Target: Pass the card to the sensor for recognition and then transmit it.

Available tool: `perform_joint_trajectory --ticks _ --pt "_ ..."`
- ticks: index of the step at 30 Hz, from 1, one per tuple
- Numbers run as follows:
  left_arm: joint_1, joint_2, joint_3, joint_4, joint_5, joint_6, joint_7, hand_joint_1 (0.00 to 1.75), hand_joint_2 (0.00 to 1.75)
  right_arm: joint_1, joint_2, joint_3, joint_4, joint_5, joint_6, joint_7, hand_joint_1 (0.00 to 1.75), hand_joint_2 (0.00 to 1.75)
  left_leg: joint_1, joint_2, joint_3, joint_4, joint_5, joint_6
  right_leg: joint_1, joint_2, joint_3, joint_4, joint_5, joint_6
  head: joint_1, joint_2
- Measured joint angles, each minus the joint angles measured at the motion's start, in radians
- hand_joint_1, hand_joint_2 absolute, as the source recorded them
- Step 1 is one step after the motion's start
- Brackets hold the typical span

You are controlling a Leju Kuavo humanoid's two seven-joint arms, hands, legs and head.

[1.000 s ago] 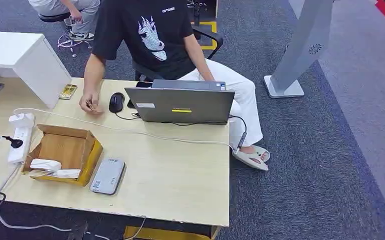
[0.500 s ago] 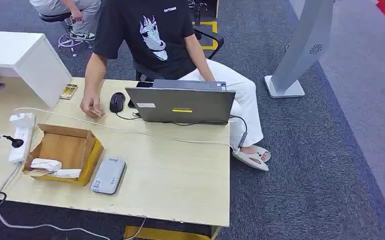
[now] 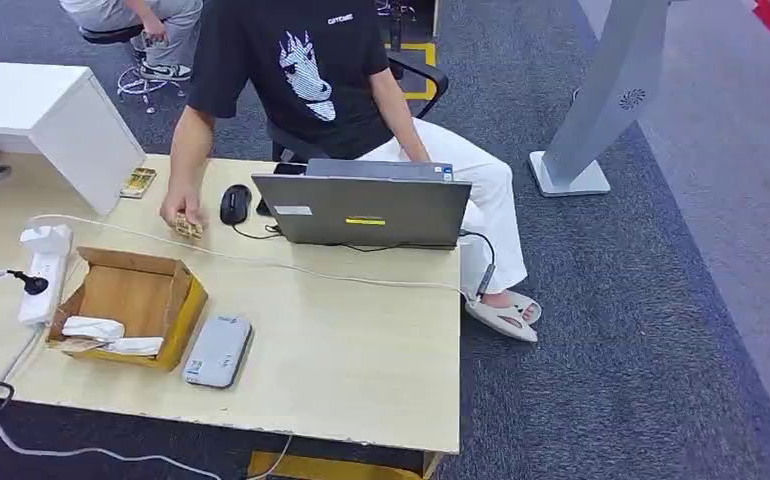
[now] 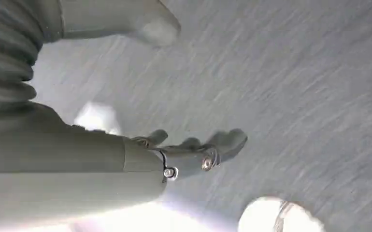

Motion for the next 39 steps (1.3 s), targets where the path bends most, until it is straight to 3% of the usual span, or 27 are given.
perform_joint_trajectory --ticks 1,2,4,5,10,15,16,17,19,21,23,24,25,26,28,29,30,32,34,37,39 --pt "0.012 -0.002 0.024 -0.139 -0.079 0.049 0.026 0.00 1.75 -0.002 0.000 -0.011 -0.001 0.061 -0.014 -0.003 0.00 1.75 0.002 0.001 0.000 0.001 -0.001 -0.002 0.003 0.001 0.000 0.000 0.001 -0.002 0.005 0.000" --pt "0.038 -0.003 0.025 -0.292 -0.137 0.070 0.093 0.00 1.75 -0.007 0.000 -0.026 -0.003 0.101 -0.016 -0.011 0.00 1.75 0.002 0.004 0.003 0.001 -0.004 -0.005 0.002 0.006 0.000 -0.001 0.001 -0.002 0.010 0.000" --pt "0.076 0.012 -0.008 -0.470 -0.172 0.056 0.278 0.00 1.75 -0.005 0.000 -0.055 0.000 0.139 -0.028 -0.016 0.00 1.75 -0.002 0.006 0.005 -0.001 -0.003 -0.004 -0.002 0.007 0.000 0.000 0.001 -0.002 0.000 0.000" --pt "0.090 0.011 -0.018 -0.560 -0.171 0.062 0.340 0.00 1.75 -0.006 0.000 -0.069 0.004 0.146 -0.034 -0.018 0.00 1.75 -0.004 0.003 0.004 -0.001 -0.001 -0.002 -0.003 0.004 0.000 0.000 0.000 -0.001 -0.002 0.000" --pt "0.161 0.001 -0.097 -0.786 -0.181 0.135 0.375 0.00 1.75 -0.014 0.006 -0.102 -0.002 0.189 -0.029 -0.029 0.00 1.75 -0.002 -0.003 0.002 0.000 -0.001 -0.001 -0.002 -0.003 0.000 -0.001 -0.002 0.000 0.002 0.000" --pt "0.189 -0.003 -0.155 -0.917 -0.167 0.141 0.373 0.00 1.75 -0.012 0.009 -0.126 -0.004 0.188 -0.028 -0.047 0.00 1.75 -0.003 -0.003 0.002 0.000 -0.001 -0.001 -0.002 -0.003 0.001 -0.001 -0.001 0.000 0.002 0.000" --pt "0.188 -0.003 -0.163 -0.941 -0.132 0.141 0.342 0.00 1.75 -0.012 0.010 -0.129 -0.006 0.188 -0.028 -0.052 0.00 1.75 -0.003 -0.003 0.002 0.000 -0.001 -0.001 -0.002 -0.003 0.001 -0.001 -0.001 0.000 0.002 0.000" --pt "0.175 -0.003 -0.160 -0.955 -0.063 0.142 0.256 0.00 1.75 -0.012 0.011 -0.137 -0.007 0.188 -0.027 -0.056 0.00 1.75 -0.003 -0.004 0.002 0.000 -0.001 -0.001 -0.003 -0.004 0.002 -0.001 -0.001 0.000 0.002 0.000" --pt "0.098 -0.003 -0.102 -0.931 0.161 0.142 -0.051 0.00 1.75 -0.011 0.013 -0.148 -0.007 0.188 -0.028 -0.061 0.00 1.75 -0.003 -0.010 0.000 0.000 0.001 0.000 -0.003 -0.010 0.003 -0.001 -0.001 0.000 0.003 0.000" --pt "0.046 -0.002 -0.025 -0.909 0.284 0.143 -0.402 0.00 1.75 -0.012 0.012 -0.148 -0.006 0.188 -0.029 -0.066 0.00 1.75 -0.003 -0.009 0.001 0.000 0.002 -0.001 -0.002 -0.009 0.003 0.000 -0.001 0.000 0.002 0.000" --pt "0.033 0.048 -0.008 -0.903 0.354 0.144 -0.645 0.00 1.75 -0.020 0.001 -0.139 0.012 0.188 -0.036 -0.064 0.00 1.75 -0.002 -0.008 0.001 0.000 0.002 -0.001 -0.001 -0.008 0.002 0.000 0.000 -0.001 0.003 0.000" --pt "0.026 0.094 -0.009 -0.894 0.358 0.143 -0.679 0.00 1.75 -0.034 -0.004 -0.136 0.024 0.188 -0.039 -0.063 0.00 1.75 -0.001 -0.007 0.001 0.000 0.003 -0.002 -0.001 -0.007 0.001 0.000 0.001 -0.002 0.002 0.000" --pt "0.015 0.137 -0.009 -0.888 0.359 0.143 -0.659 0.00 1.75 -0.049 -0.006 -0.133 0.034 0.188 -0.041 -0.061 0.00 1.75 -0.001 -0.007 0.001 0.000 0.003 -0.003 -0.001 -0.007 0.000 0.000 0.001 -0.003 0.001 0.000" --pt "0.006 0.162 -0.009 -0.884 0.358 0.143 -0.600 0.00 1.75 -0.062 -0.009 -0.130 0.041 0.188 -0.043 -0.061 0.00 1.75 -0.001 -0.007 0.002 -0.001 0.003 -0.003 -0.001 -0.006 0.000 0.000 0.001 -0.003 0.000 0.000" --pt "-0.002 0.198 -0.016 -0.883 0.358 0.143 -0.397 0.00 1.75 -0.081 -0.011 -0.125 0.055 0.188 -0.047 -0.060 0.00 1.75 -0.001 -0.006 0.003 -0.001 0.003 -0.003 -0.001 -0.005 0.000 0.000 0.001 -0.003 0.000 0.000" --pt "-0.003 0.206 -0.018 -0.881 0.373 0.142 -0.330 0.00 1.75 -0.087 -0.012 -0.124 0.060 0.188 -0.047 -0.060 0.00 1.75 -0.001 -0.006 0.003 -0.001 0.004 -0.003 -0.001 -0.005 0.000 0.000 0.001 -0.003 0.000 0.000" --pt "-0.002 0.208 -0.022 -0.879 0.398 0.132 -0.313 0.00 1.75 -0.091 -0.012 -0.124 0.064 0.188 -0.047 -0.057 0.00 1.75 0.000 -0.006 0.003 0.000 0.004 -0.004 0.000 -0.005 -0.001 0.000 0.001 -0.003 0.000 0.000" --pt "-0.007 0.230 -0.044 -0.875 0.435 0.054 -0.400 0.00 1.75 -0.098 -0.013 -0.124 0.068 0.188 -0.045 -0.054 0.00 1.75 0.000 -0.008 0.001 0.000 0.004 -0.003 0.000 -0.007 -0.002 0.000 0.001 -0.003 0.001 0.000" --pt "-0.038 0.248 -0.059 -0.877 0.454 -0.090 -0.468 0.00 1.75 -0.106 -0.013 -0.123 0.071 0.188 -0.040 -0.053 0.00 1.75 -0.001 -0.008 0.001 0.000 0.004 -0.003 -0.001 -0.008 -0.001 0.000 0.001 -0.003 0.001 0.000" --pt "-0.100 0.240 -0.063 -0.912 0.516 -0.348 -0.486 0.00 1.75 -0.117 -0.013 -0.123 0.072 0.188 -0.024 -0.052 0.00 1.75 -0.001 -0.004 0.000 0.000 0.004 -0.003 0.000 -0.003 -0.002 0.000 0.004 -0.003 0.001 0.000" --pt "-0.128 0.225 -0.064 -0.959 0.484 -0.453 -0.502 0.00 1.75 -0.118 -0.013 -0.123 0.070 0.188 -0.012 -0.050 0.00 1.75 -0.001 -0.002 0.001 0.000 0.005 -0.003 -0.001 -0.001 -0.002 0.000 0.005 -0.002 0.000 0.000"
